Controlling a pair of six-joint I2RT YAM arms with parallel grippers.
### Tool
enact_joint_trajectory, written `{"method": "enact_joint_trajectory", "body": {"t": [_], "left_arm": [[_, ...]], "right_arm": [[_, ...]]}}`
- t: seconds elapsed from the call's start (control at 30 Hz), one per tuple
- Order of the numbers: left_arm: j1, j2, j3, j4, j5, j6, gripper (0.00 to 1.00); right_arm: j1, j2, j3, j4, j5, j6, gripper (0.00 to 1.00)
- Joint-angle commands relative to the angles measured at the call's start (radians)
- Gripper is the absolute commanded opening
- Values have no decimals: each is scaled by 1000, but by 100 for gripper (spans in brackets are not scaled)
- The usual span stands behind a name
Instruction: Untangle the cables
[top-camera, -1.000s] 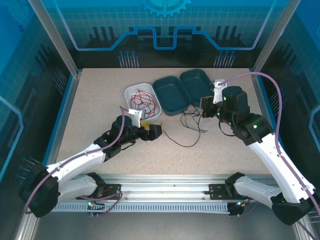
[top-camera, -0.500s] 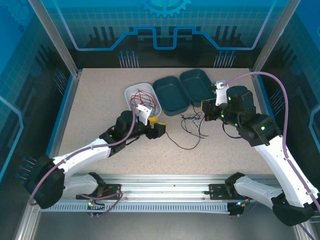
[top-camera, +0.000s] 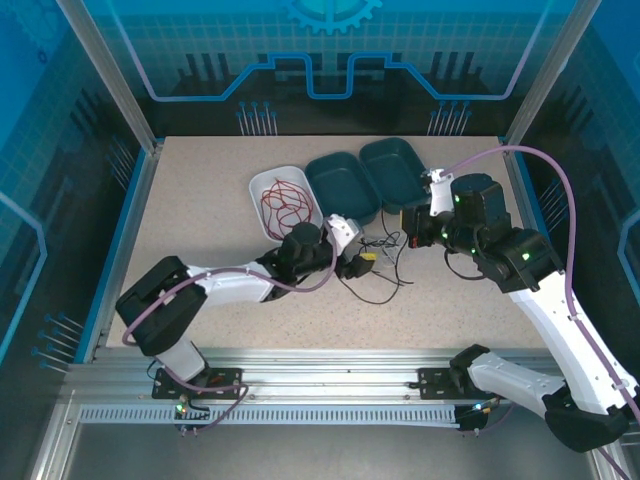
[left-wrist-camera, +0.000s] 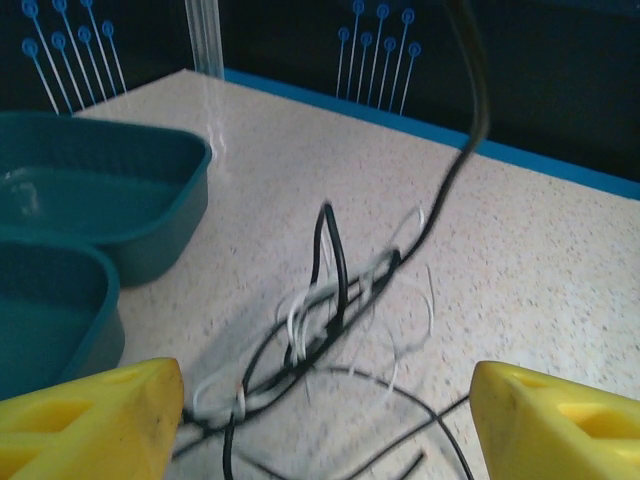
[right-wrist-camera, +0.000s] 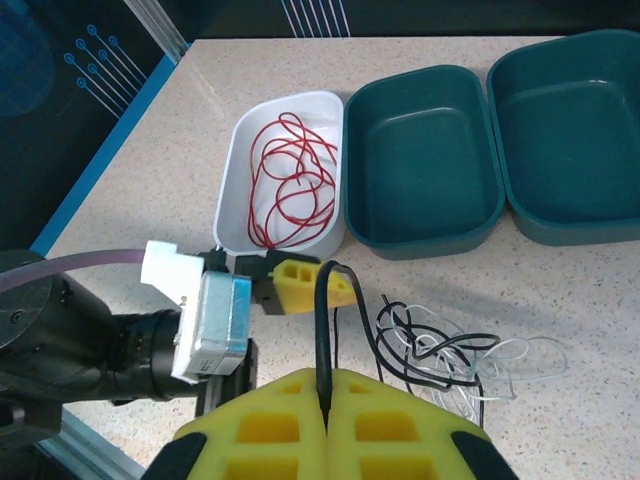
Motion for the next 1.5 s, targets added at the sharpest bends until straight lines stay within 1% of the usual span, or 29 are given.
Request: {"method": "enact_joint_trajectory", "body": {"t": [0.0,0.1,0.17,0.33,0.43,0.5,0.67,0.77,1.0,1.23,1.37,1.47], "left_arm": [[-3,54,73,63,17,37,75],[-5,90,106,29,33,12,74],[-6,110,120,19,39,-22,71],[-9,165,129,57,62,-76,69],[-15,187,137,63,76,-86,68],[-21,198,148,57,80,-92,64],[-24,223,174,39,47,-136,47],[-23,228,178,25,54,-155,42],[-24,246,163,-17,32,-191,40],[-23,271,136,-32,29,-216,37],[-23,276,124,-25,33,-226,37],[-23,269,119,-25,45,-233,38]], "right_arm": [[9,-13,41,-20,-31,16,2],[9,-15,49,-26,-36,19,2],[9,-13,56,-33,-38,23,2],[10,-19,69,-48,-48,28,2],[10,-26,77,-62,-45,31,1],[10,-32,79,-68,-47,32,1],[9,-49,71,-74,-40,42,1],[9,-53,80,-111,-9,45,0],[9,-83,154,-202,75,38,0],[9,-100,295,-300,167,7,0],[9,-104,360,-327,193,-13,0],[9,-100,379,-327,190,-24,0]]}}
